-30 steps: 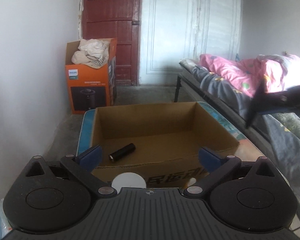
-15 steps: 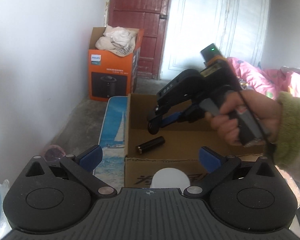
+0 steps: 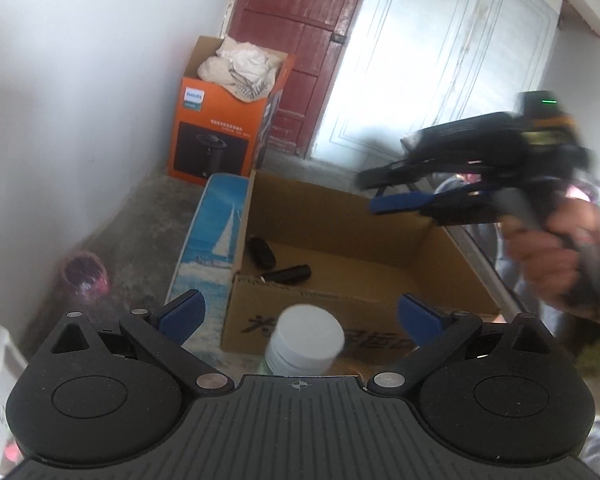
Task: Organize rigid objects
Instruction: 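Move the right tool back to the black tape roll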
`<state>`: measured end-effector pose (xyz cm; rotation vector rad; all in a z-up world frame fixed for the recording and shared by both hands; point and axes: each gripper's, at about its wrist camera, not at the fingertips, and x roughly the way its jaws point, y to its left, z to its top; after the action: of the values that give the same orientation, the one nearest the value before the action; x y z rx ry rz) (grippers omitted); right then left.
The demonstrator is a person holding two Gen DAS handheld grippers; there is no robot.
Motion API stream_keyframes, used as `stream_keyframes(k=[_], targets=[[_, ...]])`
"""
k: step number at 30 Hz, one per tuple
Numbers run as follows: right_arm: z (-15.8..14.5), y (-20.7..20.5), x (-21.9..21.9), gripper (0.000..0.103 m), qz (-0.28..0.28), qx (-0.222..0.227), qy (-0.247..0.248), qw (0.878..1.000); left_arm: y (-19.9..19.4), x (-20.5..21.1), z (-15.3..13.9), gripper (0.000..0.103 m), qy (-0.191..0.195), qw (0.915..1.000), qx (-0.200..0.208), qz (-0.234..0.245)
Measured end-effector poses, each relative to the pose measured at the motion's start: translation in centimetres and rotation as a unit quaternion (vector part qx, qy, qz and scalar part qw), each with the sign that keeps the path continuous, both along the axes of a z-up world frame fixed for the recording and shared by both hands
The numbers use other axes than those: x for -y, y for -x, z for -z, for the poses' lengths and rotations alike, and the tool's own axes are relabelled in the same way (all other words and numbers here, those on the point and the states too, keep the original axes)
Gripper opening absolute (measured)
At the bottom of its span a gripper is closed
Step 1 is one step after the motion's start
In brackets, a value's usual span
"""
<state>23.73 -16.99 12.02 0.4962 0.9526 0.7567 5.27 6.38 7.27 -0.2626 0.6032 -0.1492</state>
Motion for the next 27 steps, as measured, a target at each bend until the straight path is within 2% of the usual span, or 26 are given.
stream_keyframes(k=[2,5,8,12,14,16,18,22,25,27], targets=[[-1.4,4.0,2.3,0.050,0.005,0.039,-0.007,0.999,0.4,0.2,0.3,0.103,0.003,0.9999,-0.007,0.008],[-2.2,9.5,4.7,0.053,0.010,0.099,0.002,0.995,1.1,0.8,1.1,0.103,0.000,0.9994,-0.022,0.026],[-1.5,14.0,6.2,0.053,0.022,0.137,0.022,0.990,1.9,1.1,2.3,0.103,0.010,0.9981,-0.039,0.047],[1.5,17.6,7.1,0.053,0.045,0.141,0.032,0.988,2.7,1.5,3.5,0.103,0.030,0.9963,-0.040,0.070],[2.9,18.8,6.8,0.053,0.049,0.127,0.032,0.990,3.2,2.1,4.0,0.103,0.021,0.9957,-0.037,0.082],[4.9,19.3,5.8,0.052,0.050,0.116,0.044,0.991,3.3,3.1,4.5,0.103,-0.009,0.9953,-0.037,0.089],[6.4,19.7,4.9,0.052,0.044,0.110,0.064,0.991,3.1,4.5,5.3,0.103,-0.065,0.9920,-0.049,0.097],[8.0,20.1,2.7,0.049,0.020,0.111,0.098,0.989,3.3,7.2,7.0,0.103,-0.168,0.9778,-0.044,0.117],[8.8,19.7,1.6,0.046,-0.001,0.108,0.116,0.987,3.4,8.5,8.1,0.103,-0.205,0.9694,-0.042,0.129],[9.3,19.4,0.8,0.044,-0.013,0.107,0.131,0.985,3.2,9.0,8.9,0.103,-0.209,0.9668,-0.049,0.138]])
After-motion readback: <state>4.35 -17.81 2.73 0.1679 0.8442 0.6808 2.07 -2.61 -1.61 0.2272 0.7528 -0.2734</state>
